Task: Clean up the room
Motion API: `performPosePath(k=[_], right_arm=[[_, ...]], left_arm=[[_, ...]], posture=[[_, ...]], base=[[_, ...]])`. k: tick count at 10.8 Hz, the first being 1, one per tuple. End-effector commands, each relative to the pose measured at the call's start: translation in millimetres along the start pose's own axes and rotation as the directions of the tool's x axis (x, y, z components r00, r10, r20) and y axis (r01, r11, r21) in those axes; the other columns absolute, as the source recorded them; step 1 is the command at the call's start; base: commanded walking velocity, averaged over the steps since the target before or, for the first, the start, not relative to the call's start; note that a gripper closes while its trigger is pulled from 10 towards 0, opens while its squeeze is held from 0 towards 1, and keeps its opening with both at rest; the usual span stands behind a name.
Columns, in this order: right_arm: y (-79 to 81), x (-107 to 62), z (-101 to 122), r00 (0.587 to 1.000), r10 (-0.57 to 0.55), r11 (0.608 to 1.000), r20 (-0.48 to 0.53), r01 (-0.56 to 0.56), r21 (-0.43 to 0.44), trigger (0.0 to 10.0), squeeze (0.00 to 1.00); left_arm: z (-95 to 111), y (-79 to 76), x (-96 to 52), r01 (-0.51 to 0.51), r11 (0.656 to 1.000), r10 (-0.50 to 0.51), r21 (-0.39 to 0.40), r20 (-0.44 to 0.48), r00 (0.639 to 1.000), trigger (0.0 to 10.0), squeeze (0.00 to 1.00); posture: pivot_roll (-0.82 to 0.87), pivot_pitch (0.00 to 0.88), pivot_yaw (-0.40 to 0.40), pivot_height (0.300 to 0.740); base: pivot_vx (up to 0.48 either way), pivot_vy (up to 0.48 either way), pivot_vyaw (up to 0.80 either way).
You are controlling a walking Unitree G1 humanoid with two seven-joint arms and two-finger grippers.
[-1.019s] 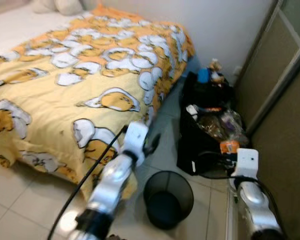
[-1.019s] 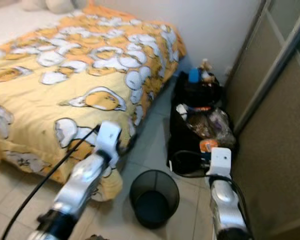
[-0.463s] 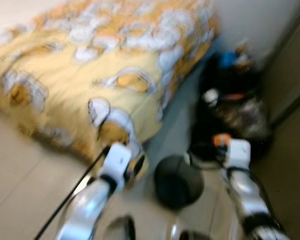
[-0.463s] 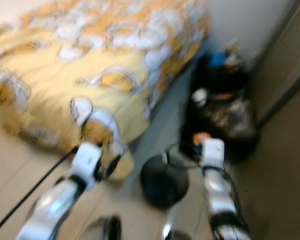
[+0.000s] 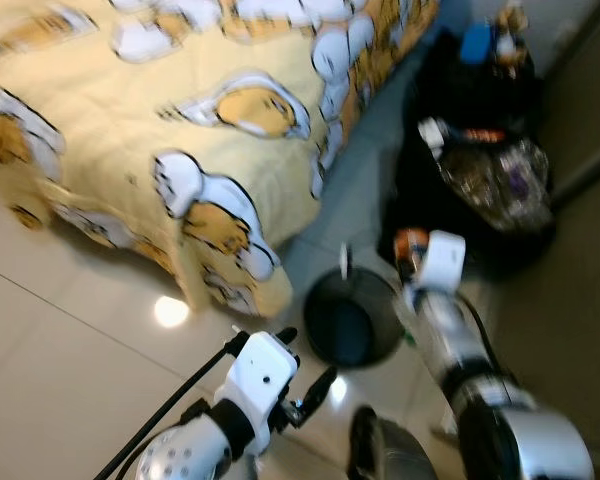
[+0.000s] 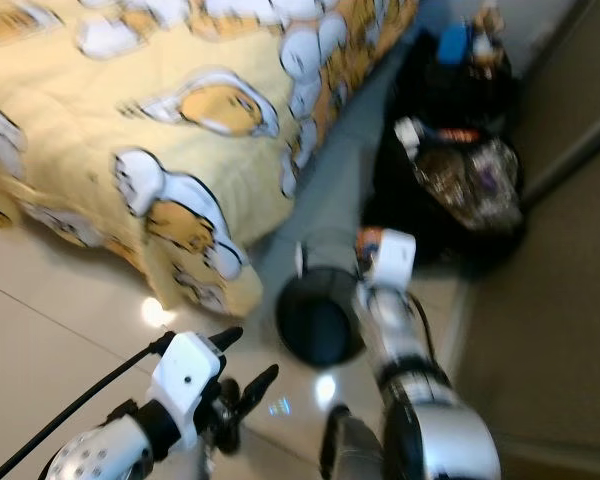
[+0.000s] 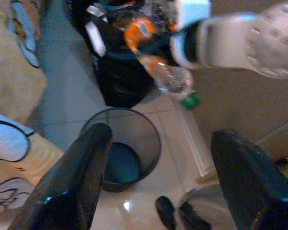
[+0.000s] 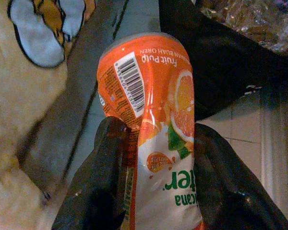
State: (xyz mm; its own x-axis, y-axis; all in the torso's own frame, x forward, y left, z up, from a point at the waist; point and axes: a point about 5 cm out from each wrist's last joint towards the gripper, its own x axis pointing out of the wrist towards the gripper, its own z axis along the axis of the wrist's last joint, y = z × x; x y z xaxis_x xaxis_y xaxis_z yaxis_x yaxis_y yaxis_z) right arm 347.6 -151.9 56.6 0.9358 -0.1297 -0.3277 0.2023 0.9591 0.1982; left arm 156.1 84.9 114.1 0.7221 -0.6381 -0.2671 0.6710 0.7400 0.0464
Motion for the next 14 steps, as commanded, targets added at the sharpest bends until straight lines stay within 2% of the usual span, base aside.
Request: performPosePath(k=[1, 2, 3, 5, 8, 10, 12, 13, 14], right_arm=[[5.5, -0.1, -3, 1.0, -0.004, 0.996, -0.024, 0.006, 0.087, 10.0, 0.0], [12.2, 1.5, 2, 1.0, 0.008, 0.992, -0.02, -0.005, 0.13, 10.0, 0.77], [20.9, 3.5, 7, 0.999, 0.026, 0.978, -0.024, -0.021, 0.206, 10.0, 1.0], [43.2, 5.0, 19, 0.995, 0.1, 0.947, -0.01, -0.092, 0.309, 10.0, 1.0], [47.4, 6.8, 29, 0.99, 0.138, 0.94, 0.028, -0.14, 0.311, 10.0, 1.0], [42.4, 7.3, 28, 0.991, 0.133, 0.954, 0.027, -0.135, 0.269, 10.0, 1.0], [36.8, 8.6, 32, 0.988, 0.146, 0.964, 0.046, -0.152, 0.217, 10.0, 1.0], [32.8, 8.5, 32, 0.984, 0.168, 0.97, 0.057, -0.176, 0.169, 10.0, 1.0], [27.6, 7.4, 27, 0.982, 0.181, 0.973, 0.053, -0.186, 0.137, 10.0, 1.0]], left_arm=[[0, -5.6, -6.7, -0.011, 1.0, 0.011, -0.015, -0.028, 1.0, 10.0, 0.0], [1, -7.4, -8.7, -0.02, 1.0, 0.019, -0.023, -0.034, 0.999, 10.0, 0.0], [2, -10.2, -9.9, -0.03, 0.999, 0.029, -0.031, -0.037, 0.999, 10.0, 0.0], [4, -16.0, -7.1, -0.039, 0.999, 0.038, -0.035, -0.031, 0.999, 10.0, 0.0], [3, -11.9, 0.6, -0.053, 0.998, 0.052, -0.026, -0.033, 0.998, 10.0, 0.0], [1, -6.6, 11.9, -0.049, 0.999, 0.049, -0.022, -0.024, 0.999, 10.0, 0.0], [1, 6.2, 29.5, -0.059, 0.998, 0.059, -0.013, 0.001, 0.998, 10.0, 0.0], [6, 17.7, 42.2, -0.062, 0.998, 0.062, -0.011, 0.033, 0.998, 10.0, 0.0], [7, 24.9, 51.1, -0.061, 0.998, 0.061, -0.005, 0.047, 0.997, 10.0, 0.0]], posture=[[0.26, 0.414, -0.035, 0.74], [0.27, 0.417, -0.041, 0.74], [0.27, 0.419, -0.052, 0.74], [0.26, 0.422, -0.077, 0.74], [0.24, 0.394, -0.084, 0.74], [0.23, 0.359, -0.08, 0.74], [0.21, 0.265, -0.085, 0.74], [0.18, 0.191, -0.077, 0.74], [0.17, 0.143, -0.069, 0.74]], base=[[0.0, 0.0, 0.0], [0.0, 0.0, 0.0], [0.0, 0.0, 0.0], [0.0, 0.0, 0.0], [0.0, 0.0, 0.0], [0.0, 0.0, 0.0], [0.0, 0.0, 0.0], [0.0, 0.0, 0.0], [0.0, 0.0, 0.0]])
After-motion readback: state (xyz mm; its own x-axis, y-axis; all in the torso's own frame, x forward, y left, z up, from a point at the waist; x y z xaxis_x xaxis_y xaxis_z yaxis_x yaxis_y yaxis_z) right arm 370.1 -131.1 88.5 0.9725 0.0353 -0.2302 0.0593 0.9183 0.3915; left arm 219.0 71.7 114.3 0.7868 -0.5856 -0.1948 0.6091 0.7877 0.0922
